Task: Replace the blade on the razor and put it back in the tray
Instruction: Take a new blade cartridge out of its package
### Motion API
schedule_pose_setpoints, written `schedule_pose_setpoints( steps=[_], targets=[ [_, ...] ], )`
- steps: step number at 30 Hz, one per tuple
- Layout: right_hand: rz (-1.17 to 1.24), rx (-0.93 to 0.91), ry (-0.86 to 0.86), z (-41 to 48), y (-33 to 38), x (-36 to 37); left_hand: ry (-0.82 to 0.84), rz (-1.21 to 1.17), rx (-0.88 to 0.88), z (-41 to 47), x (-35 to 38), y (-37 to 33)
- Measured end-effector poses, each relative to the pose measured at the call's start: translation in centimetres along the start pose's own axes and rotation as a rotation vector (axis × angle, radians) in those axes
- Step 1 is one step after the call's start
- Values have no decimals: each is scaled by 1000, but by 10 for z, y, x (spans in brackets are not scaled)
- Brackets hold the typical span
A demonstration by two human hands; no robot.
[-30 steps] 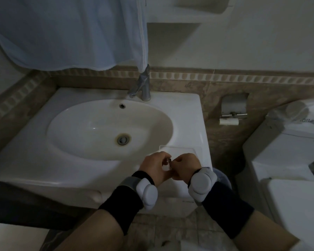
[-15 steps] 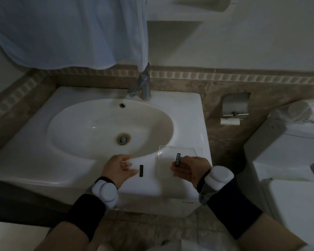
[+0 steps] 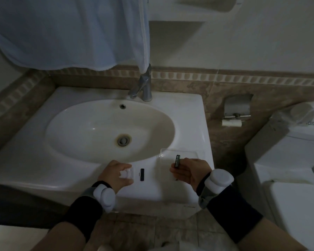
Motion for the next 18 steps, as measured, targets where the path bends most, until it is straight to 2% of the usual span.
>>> schedule_pose_setpoints(
  steps=[6, 8, 11, 15, 18],
  targets=[
    [17, 10, 22, 2, -2, 6, 1, 61, 6, -2, -4, -3],
    [7, 14, 26, 2, -3, 7, -90, -8, 23, -5, -13, -15],
    [-5, 18, 30, 2, -4, 9, -224, -144, 151, -9, -21, -54],
    [-62, 20, 31, -2, -4, 12, -38, -71, 337, -5, 15, -110],
    [-184, 3, 14, -5, 1, 9, 45, 1, 364, 0, 36, -125]
  ],
)
Point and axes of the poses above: each hand's wrist, its own z-axis towards the middle knuckle, its own x-axis out of the palm, y = z × x, the point moved 9 cm from there along z, towards the middle knuckle, and after that the axes turned 4 degrees about y, right-handed, at the moved point
